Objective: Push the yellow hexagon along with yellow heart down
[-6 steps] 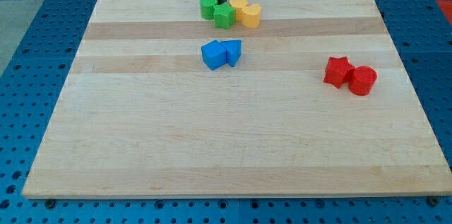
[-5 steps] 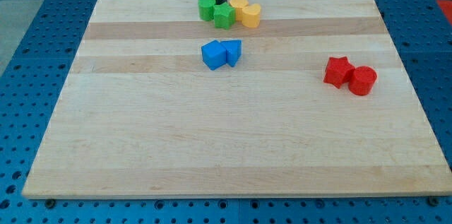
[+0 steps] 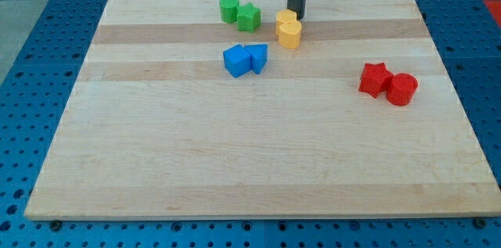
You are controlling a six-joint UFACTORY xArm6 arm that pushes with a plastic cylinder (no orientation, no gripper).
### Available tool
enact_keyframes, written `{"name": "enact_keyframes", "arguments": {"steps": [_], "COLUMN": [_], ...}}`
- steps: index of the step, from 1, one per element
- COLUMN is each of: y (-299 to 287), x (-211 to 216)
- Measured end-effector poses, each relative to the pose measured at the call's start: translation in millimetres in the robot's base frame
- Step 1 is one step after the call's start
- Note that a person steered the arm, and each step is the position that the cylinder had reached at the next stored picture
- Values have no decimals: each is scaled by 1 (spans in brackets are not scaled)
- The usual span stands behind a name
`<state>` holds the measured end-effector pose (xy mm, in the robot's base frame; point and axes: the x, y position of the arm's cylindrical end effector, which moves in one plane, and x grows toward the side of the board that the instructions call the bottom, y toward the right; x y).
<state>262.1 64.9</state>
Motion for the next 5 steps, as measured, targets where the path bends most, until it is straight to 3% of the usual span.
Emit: {"name": "enact_keyframes", "arguments": {"steps": [5], "y": [3], "x": [68]}}
